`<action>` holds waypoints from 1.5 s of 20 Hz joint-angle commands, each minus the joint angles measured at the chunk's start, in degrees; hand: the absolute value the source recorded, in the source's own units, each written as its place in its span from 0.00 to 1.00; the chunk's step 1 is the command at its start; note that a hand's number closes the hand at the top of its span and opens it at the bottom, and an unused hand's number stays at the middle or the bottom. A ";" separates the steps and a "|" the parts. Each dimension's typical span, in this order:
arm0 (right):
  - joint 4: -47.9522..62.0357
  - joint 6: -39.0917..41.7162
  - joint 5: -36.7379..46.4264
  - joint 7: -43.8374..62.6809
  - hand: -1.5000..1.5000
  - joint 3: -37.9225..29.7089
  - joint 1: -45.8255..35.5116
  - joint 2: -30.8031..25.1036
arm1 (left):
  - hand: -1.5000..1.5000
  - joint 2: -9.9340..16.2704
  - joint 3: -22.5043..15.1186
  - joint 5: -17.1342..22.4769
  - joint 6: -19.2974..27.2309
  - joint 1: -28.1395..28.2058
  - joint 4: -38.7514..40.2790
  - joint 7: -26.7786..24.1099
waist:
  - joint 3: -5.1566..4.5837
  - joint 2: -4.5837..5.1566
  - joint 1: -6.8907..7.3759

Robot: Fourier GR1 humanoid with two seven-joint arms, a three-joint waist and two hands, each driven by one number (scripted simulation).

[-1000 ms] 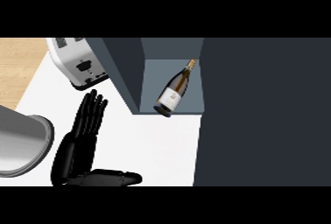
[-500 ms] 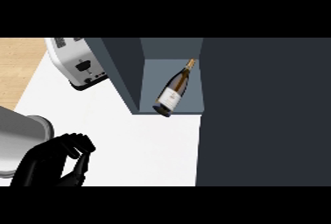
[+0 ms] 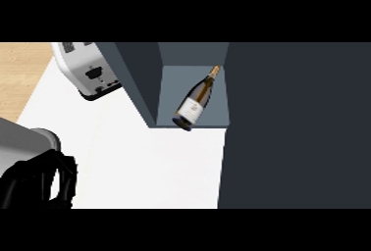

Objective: Pick up the wine, place it into the cabinet and close the cabinet

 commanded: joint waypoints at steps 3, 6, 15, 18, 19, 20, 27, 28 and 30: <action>-6.87 -0.78 -7.16 9.40 1.00 6.92 -4.27 0.47 | 1.00 2.20 3.46 1.96 -6.34 5.09 0.25 -2.79 | 0.00 -0.12 0.77; -7.13 -2.44 -8.00 13.16 1.00 9.16 -8.02 2.09 | 1.00 2.77 5.22 2.92 -6.66 5.31 -1.51 -0.94 | 0.03 -0.13 0.71; 2.66 -10.66 -3.67 22.93 1.00 15.77 -28.21 15.17 | 1.00 3.07 8.71 4.99 -9.52 3.60 -0.09 0.12 | -0.02 -0.08 0.78; 5.72 -17.29 -6.47 26.05 1.00 14.99 -38.75 16.10 | 1.00 3.93 9.97 5.22 -12.58 6.29 1.24 -0.75 | -0.04 -0.07 1.24; 10.62 -20.90 -3.71 23.58 1.00 16.89 -42.62 16.15 | 1.00 2.76 8.57 3.83 -11.32 7.62 -1.69 -0.26 | -0.01 -0.13 1.28; 12.05 -24.79 -2.84 23.48 1.00 18.65 -45.56 16.19 | 1.00 1.45 7.92 2.50 -10.04 5.53 -0.34 0.13 | 0.00 -0.12 0.84; 24.07 -36.22 -10.36 21.91 1.00 14.30 -63.37 16.31 | 1.00 2.18 12.19 4.66 -15.87 9.31 -1.30 0.13 | 0.04 -0.16 1.02; 27.83 -34.70 -14.02 21.68 1.00 10.82 -67.78 16.31 | 1.00 0.30 10.13 2.91 -14.21 4.19 2.39 0.95 | 0.03 0.02 0.74; 30.54 -36.12 -13.62 18.31 1.00 13.31 -67.18 16.32 | 1.00 -0.16 11.15 1.91 -13.18 8.80 -3.39 2.00 | 0.07 -0.13 0.86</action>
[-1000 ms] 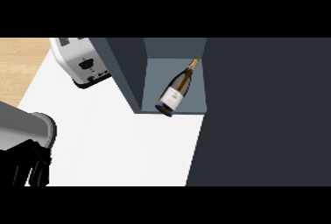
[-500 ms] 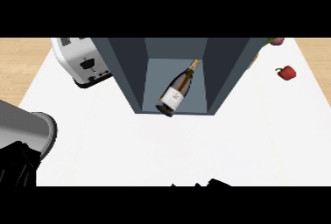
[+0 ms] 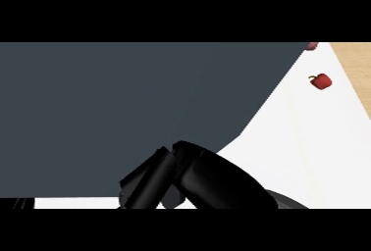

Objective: Pick up the wine, place it into the cabinet and close the cabinet

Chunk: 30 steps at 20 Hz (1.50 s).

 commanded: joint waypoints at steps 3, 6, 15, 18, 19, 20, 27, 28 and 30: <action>13.23 -8.35 -5.01 -5.88 1.00 -1.24 -12.98 0.47 | 1.00 -1.29 1.45 -1.21 -1.74 -2.40 2.51 1.09 | -0.07 0.03 -0.05; 20.36 -4.62 -7.45 -11.39 1.00 -3.69 -13.90 0.47 | 1.00 -2.69 1.57 -1.97 -2.08 -2.90 2.81 1.45 | -0.06 0.12 -0.12; 29.30 0.30 -9.99 -13.59 1.00 -11.72 -12.12 -0.61 | 1.00 -3.03 5.16 -0.94 -2.45 -0.72 -2.81 5.61 | -0.01 0.06 -0.45; 33.70 -0.83 -8.61 -17.44 1.00 -9.00 -12.43 0.49 | 1.00 -3.30 7.06 -0.64 -6.99 0.05 0.82 3.78 | -0.04 0.04 -0.34; 37.17 0.26 -9.65 -17.92 1.00 -12.26 -14.58 0.49 | 1.00 -4.78 5.84 -2.13 -6.58 0.67 0.74 2.71 | -0.05 0.10 -0.17; 34.91 -2.67 -9.76 -17.49 1.00 -7.53 -13.10 0.49 | 1.00 -3.24 8.85 -0.67 -7.58 -2.38 3.07 3.79 | -0.05 0.03 -0.46; 45.56 6.32 -7.79 -22.40 1.00 -16.15 -15.29 -2.09 | 1.00 -5.88 5.09 -3.62 -3.95 -3.84 0.44 7.03 | -0.04 0.33 -0.50; 46.43 5.86 -5.99 -24.90 1.00 -15.17 -13.93 -1.47 | 1.00 -4.76 6.93 -1.61 -6.10 -4.22 2.52 6.48 | -0.06 0.39 -0.45; 49.09 7.38 -7.91 -24.00 1.00 -19.43 -16.59 -4.52 | 1.00 -5.63 5.14 -3.05 -4.52 -1.70 -1.80 7.39 | -0.03 0.61 0.54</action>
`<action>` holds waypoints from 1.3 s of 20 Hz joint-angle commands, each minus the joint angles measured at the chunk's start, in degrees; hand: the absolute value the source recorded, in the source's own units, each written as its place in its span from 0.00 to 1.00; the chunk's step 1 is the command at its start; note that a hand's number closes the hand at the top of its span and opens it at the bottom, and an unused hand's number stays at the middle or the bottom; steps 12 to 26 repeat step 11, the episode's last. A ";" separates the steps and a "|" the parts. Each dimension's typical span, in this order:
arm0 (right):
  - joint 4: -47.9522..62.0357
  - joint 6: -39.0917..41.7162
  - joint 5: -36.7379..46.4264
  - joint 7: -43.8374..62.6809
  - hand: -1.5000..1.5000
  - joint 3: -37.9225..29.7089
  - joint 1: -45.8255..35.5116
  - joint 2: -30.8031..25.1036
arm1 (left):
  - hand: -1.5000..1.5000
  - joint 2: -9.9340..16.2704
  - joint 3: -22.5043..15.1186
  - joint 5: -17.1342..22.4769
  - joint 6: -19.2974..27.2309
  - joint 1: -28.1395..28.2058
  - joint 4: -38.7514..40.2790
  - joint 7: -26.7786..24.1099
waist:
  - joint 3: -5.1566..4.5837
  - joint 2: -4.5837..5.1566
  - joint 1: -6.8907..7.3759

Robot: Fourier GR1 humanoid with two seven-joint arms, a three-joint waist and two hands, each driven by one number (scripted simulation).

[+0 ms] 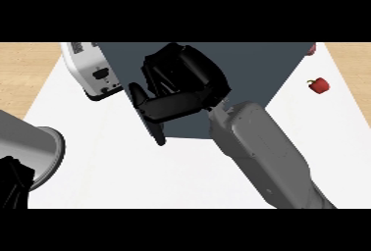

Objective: Pick up the wine, place it into the cabinet and close the cabinet

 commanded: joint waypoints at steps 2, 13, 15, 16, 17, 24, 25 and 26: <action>11.81 1.73 1.52 -3.61 1.00 -6.95 -2.26 -5.10 | 1.00 0.22 0.70 0.14 -1.95 0.12 0.57 -0.98 | 0.41 2.48 0.60; 11.95 4.28 1.19 -3.45 1.00 -6.78 -1.87 -6.01 | 1.00 -1.74 -0.31 -1.89 -1.33 -1.43 2.31 -2.04 | 0.37 2.28 -0.56; 11.95 4.28 1.19 -3.45 1.00 -6.78 -1.87 -6.01 | 1.00 -1.74 -0.31 -1.89 -1.33 -1.43 2.31 -2.04 | 0.37 2.28 -0.56; 11.95 4.28 1.19 -3.45 1.00 -6.78 -1.87 -6.01 | 1.00 -1.74 -0.31 -1.89 -1.33 -1.43 2.31 -2.04 | 0.37 2.28 -0.56; 11.95 4.28 1.19 -3.45 1.00 -6.78 -1.87 -6.01 | 1.00 -1.74 -0.31 -1.89 -1.33 -1.43 2.31 -2.04 | 0.37 2.28 -0.56; 11.95 4.28 1.19 -3.45 1.00 -6.78 -1.87 -6.01 | 1.00 -1.74 -0.31 -1.89 -1.33 -1.43 2.31 -2.04 | 0.37 2.28 -0.56; 11.95 4.28 1.19 -3.45 1.00 -6.78 -1.87 -6.01 | 1.00 -1.74 -0.31 -1.89 -1.33 -1.43 2.31 -2.04 | 0.37 2.28 -0.56; 11.95 4.28 1.19 -3.45 1.00 -6.78 -1.87 -6.01 | 1.00 -1.74 -0.31 -1.89 -1.33 -1.43 2.31 -2.04 | 0.37 2.28 -0.56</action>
